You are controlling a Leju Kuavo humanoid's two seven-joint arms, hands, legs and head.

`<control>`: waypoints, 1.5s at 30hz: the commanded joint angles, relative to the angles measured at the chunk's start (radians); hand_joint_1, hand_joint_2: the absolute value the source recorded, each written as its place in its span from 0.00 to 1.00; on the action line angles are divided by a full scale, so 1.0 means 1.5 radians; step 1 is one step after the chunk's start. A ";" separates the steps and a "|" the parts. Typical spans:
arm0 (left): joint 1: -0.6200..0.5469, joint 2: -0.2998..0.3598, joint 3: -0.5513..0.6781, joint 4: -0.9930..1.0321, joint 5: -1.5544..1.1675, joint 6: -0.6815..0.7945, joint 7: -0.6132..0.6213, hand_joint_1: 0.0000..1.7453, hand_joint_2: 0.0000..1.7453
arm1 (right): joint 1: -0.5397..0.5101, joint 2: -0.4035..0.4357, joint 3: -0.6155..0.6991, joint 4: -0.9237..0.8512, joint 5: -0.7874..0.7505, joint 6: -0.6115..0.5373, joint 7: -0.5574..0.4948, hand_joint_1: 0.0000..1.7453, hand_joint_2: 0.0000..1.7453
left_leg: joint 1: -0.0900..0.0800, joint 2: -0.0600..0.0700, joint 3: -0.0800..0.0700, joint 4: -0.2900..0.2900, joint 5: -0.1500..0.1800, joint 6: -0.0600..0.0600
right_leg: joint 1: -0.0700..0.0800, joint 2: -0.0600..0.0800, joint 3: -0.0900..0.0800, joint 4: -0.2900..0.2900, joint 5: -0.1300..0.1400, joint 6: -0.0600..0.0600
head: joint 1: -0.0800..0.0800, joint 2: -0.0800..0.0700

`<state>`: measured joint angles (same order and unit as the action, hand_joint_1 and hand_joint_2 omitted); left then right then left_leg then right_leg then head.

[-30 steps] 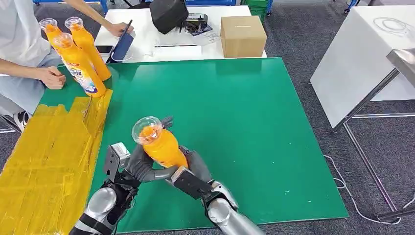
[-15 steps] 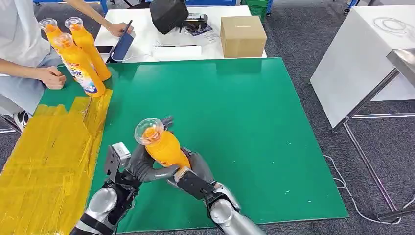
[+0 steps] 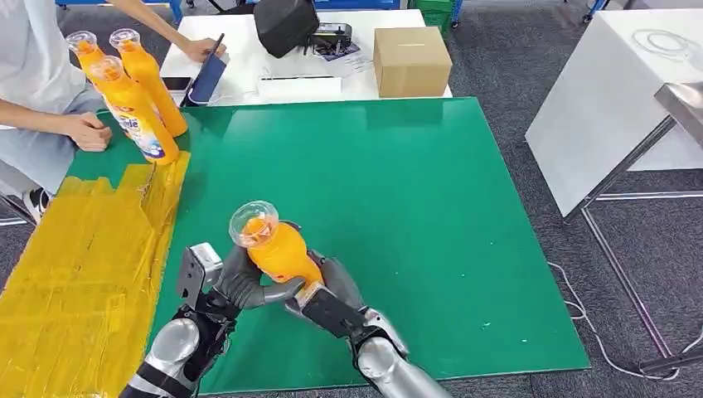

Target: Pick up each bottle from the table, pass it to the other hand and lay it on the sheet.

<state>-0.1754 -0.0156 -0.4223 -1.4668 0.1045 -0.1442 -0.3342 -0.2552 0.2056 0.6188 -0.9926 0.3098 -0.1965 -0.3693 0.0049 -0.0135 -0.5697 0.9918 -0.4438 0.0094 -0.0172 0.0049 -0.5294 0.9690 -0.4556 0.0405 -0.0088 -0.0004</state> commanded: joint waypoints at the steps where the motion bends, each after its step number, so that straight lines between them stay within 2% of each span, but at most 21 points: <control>1: -0.018 0.005 0.005 0.027 0.000 0.001 0.001 1.00 1.00 | -0.006 -0.023 -0.022 -0.007 -0.001 -0.004 0.001 1.00 1.00 | 0.000 0.000 0.001 0.000 0.000 0.000 | 0.001 -0.001 0.002 -0.001 0.000 -0.001 | 0.000 0.000; 2: -0.016 0.006 0.008 0.023 -0.002 0.004 -0.004 1.00 1.00 | -0.003 -0.023 -0.027 -0.015 -0.001 -0.010 -0.002 0.89 1.00 | 0.001 0.000 0.002 0.000 -0.001 0.000 | 0.001 -0.001 0.003 -0.001 0.000 -0.001 | 0.000 0.000; 3: -0.015 0.007 0.013 0.017 -0.008 0.012 -0.008 1.00 1.00 | 0.003 -0.025 -0.035 -0.030 -0.003 -0.019 -0.007 0.37 1.00 | 0.000 0.000 0.000 0.000 0.000 0.000 | 0.000 -0.001 0.001 -0.001 0.000 -0.001 | 0.000 0.000; 4: -0.014 0.009 0.016 0.013 -0.009 0.015 -0.009 1.00 1.00 | 0.007 -0.027 -0.039 -0.042 -0.003 -0.025 -0.010 0.00 1.00 | 0.001 0.000 0.002 0.000 0.000 0.000 | 0.001 -0.001 0.002 -0.001 0.000 -0.001 | 0.000 0.000; 7: -0.004 0.020 0.041 -0.019 -0.036 0.049 -0.020 1.00 1.00 | 0.035 -0.048 -0.061 -0.120 -0.006 -0.043 -0.014 0.00 1.00 | 0.001 0.000 0.001 0.000 0.000 0.000 | 0.001 -0.001 0.001 0.000 0.000 -0.001 | 0.000 0.000; 10: 0.006 0.035 0.068 -0.042 -0.130 0.131 -0.034 1.00 1.00 | 0.066 -0.067 -0.090 -0.200 0.000 -0.058 -0.015 0.00 1.00 | 0.000 0.000 0.000 0.000 0.000 0.000 | 0.000 -0.001 0.001 0.000 0.000 -0.001 | 0.000 0.000; 11: 0.009 0.039 0.076 -0.048 -0.213 0.198 -0.038 1.00 1.00 | 0.079 -0.071 -0.100 -0.227 0.010 -0.070 -0.020 0.00 1.00 | 0.001 0.001 0.002 0.001 -0.001 0.000 | 0.002 -0.001 0.003 -0.001 -0.001 -0.002 | 0.000 0.000; 12: 0.017 0.044 0.088 -0.058 -0.292 0.261 -0.037 1.00 1.00 | 0.099 -0.081 -0.113 -0.276 0.017 -0.079 -0.023 0.00 1.00 | 0.000 0.000 0.000 0.000 0.000 0.000 | 0.000 -0.001 0.001 0.000 0.000 -0.001 | 0.000 0.000; 13: 0.019 0.047 0.094 -0.063 -0.294 0.259 -0.036 1.00 1.00 | 0.107 -0.085 -0.116 -0.295 0.020 -0.073 -0.017 0.00 1.00 | 0.001 0.000 0.001 0.000 -0.001 0.000 | 0.001 -0.001 0.002 0.000 -0.001 -0.001 | 0.000 0.000; 15: 0.023 0.057 0.108 -0.054 -0.531 0.390 0.007 1.00 1.00 | 0.132 -0.090 -0.136 -0.356 0.026 -0.081 -0.028 0.00 1.00 | 0.001 -0.001 0.001 0.001 -0.001 0.000 | 0.001 -0.002 0.002 0.000 -0.001 -0.001 | 0.000 0.000; 20: 0.017 0.074 0.128 -0.008 -0.710 0.435 0.074 1.00 1.00 | 0.164 -0.099 -0.159 -0.431 0.035 -0.088 -0.031 0.00 1.00 | 0.000 -0.001 0.001 0.000 -0.001 0.000 | 0.001 -0.002 0.002 0.000 -0.001 -0.001 | 0.000 0.000; 21: 0.013 0.082 0.130 0.016 -0.825 0.447 0.129 1.00 1.00 | 0.171 -0.099 -0.167 -0.447 0.037 -0.093 -0.038 0.00 1.00 | 0.000 -0.001 0.001 0.000 -0.001 0.000 | 0.001 -0.001 0.002 0.000 -0.001 -0.001 | 0.000 0.000; 26: 0.004 0.101 0.137 0.054 -0.929 0.452 0.173 1.00 1.00 | 0.181 -0.102 -0.176 -0.470 0.038 -0.096 -0.042 0.00 1.00 | 0.000 0.000 0.001 0.000 0.000 0.000 | 0.000 -0.001 0.001 -0.001 0.000 -0.001 | 0.000 0.000; 28: -0.007 0.129 0.129 0.089 -1.054 0.402 0.245 1.00 1.00 | 0.183 -0.104 -0.183 -0.489 0.040 -0.102 -0.051 0.00 1.00 | 0.001 0.000 0.001 0.000 0.000 0.000 | 0.001 -0.001 0.002 -0.001 0.000 -0.001 | 0.000 0.000; 31: -0.024 0.160 0.127 0.141 -1.066 0.370 0.249 1.00 1.00 | 0.188 -0.106 -0.196 -0.516 0.036 -0.099 -0.053 0.00 1.00 | 0.000 0.000 0.002 -0.001 0.000 0.000 | 0.000 -0.001 0.002 -0.001 -0.001 -0.001 | 0.000 0.000; 37: -0.052 0.254 0.094 0.216 -1.116 0.252 0.253 1.00 1.00 | 0.185 -0.104 -0.209 -0.511 0.035 -0.085 -0.050 0.00 1.00 | 0.001 0.003 0.002 0.000 -0.001 -0.001 | 0.001 0.001 0.002 -0.001 0.000 -0.002 | 0.000 0.000; 39: -0.056 0.268 0.088 0.239 -1.093 0.225 0.236 1.00 1.00 | 0.181 -0.103 -0.210 -0.500 0.034 -0.086 -0.052 0.00 1.00 | 0.001 0.003 0.002 0.000 0.000 -0.001 | 0.001 0.001 0.001 -0.001 0.000 -0.001 | 0.000 0.000; 44: -0.048 0.271 0.091 0.249 -1.074 0.221 0.231 1.00 1.00 | 0.180 -0.105 -0.213 -0.494 0.033 -0.084 -0.052 0.00 1.00 | 0.003 0.004 0.004 0.000 -0.001 -0.001 | 0.003 0.001 0.005 -0.002 -0.001 -0.002 | 0.000 0.000; 45: -0.047 0.270 0.092 0.249 -1.071 0.221 0.232 1.00 1.00 | 0.180 -0.105 -0.213 -0.494 0.033 -0.083 -0.052 0.00 1.00 | 0.001 0.002 0.002 0.000 0.000 0.000 | 0.001 0.001 0.001 -0.001 0.000 -0.001 | 0.000 0.000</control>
<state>-0.2009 0.3418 -0.2457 -1.2230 -1.5278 0.2022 0.0210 0.0341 0.0641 0.3288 -1.7578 0.3635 -0.3277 -0.4459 0.0059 -0.0101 -0.5698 0.9915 -0.4438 0.0092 -0.0164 0.0070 -0.5306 0.9691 -0.4556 0.0403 -0.0088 -0.0004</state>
